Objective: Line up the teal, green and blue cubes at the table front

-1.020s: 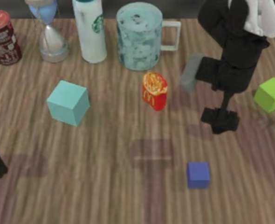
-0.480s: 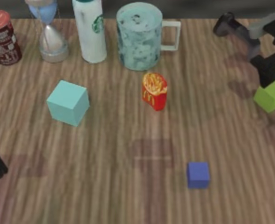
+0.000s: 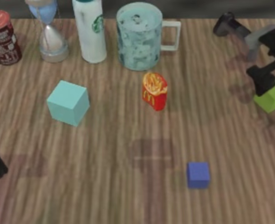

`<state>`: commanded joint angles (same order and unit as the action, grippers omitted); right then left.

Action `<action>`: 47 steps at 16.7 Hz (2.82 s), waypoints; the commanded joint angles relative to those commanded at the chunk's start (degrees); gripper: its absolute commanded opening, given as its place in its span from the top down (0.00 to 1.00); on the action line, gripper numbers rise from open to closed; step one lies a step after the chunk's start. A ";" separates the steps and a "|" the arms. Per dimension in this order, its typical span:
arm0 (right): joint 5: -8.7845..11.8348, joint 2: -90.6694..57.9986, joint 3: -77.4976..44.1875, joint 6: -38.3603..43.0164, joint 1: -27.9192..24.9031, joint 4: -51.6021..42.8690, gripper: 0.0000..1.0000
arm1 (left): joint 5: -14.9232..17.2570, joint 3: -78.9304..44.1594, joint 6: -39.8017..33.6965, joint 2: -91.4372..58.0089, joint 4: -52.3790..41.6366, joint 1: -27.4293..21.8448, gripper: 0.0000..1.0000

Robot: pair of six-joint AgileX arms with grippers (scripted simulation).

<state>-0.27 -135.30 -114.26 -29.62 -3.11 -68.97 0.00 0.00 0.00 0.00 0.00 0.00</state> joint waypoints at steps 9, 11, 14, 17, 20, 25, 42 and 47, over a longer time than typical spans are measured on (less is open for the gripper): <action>-0.03 -2.78 8.28 0.03 -0.04 11.07 0.00 | 0.00 0.00 0.00 0.00 0.00 0.00 0.00; -0.03 -2.78 8.28 0.03 -0.04 11.07 0.08 | 0.00 0.00 0.00 0.00 0.00 0.00 0.00; -0.03 -2.78 8.28 0.03 -0.04 11.07 0.30 | 0.00 0.00 0.00 0.00 0.00 0.00 0.00; -0.03 -2.78 8.28 0.03 -0.04 11.07 0.53 | 0.00 0.00 0.00 0.00 0.00 0.00 0.00; -0.03 -2.78 8.28 0.03 -0.04 11.07 0.75 | 0.00 0.00 0.00 0.00 0.00 0.00 0.00; -0.03 -2.78 8.28 0.03 -0.04 11.07 1.00 | 0.00 0.00 0.00 0.00 0.00 0.00 0.00; 0.53 1.82 -2.31 0.36 -0.64 -3.20 1.00 | 0.00 0.00 0.00 0.00 0.00 0.00 0.00; 0.53 1.75 -2.05 1.18 -0.83 -3.09 1.00 | 0.00 0.00 0.00 0.00 0.00 0.00 0.00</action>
<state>0.25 -133.55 -116.30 -28.44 -3.94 -72.05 0.00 0.00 0.00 0.00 0.00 0.00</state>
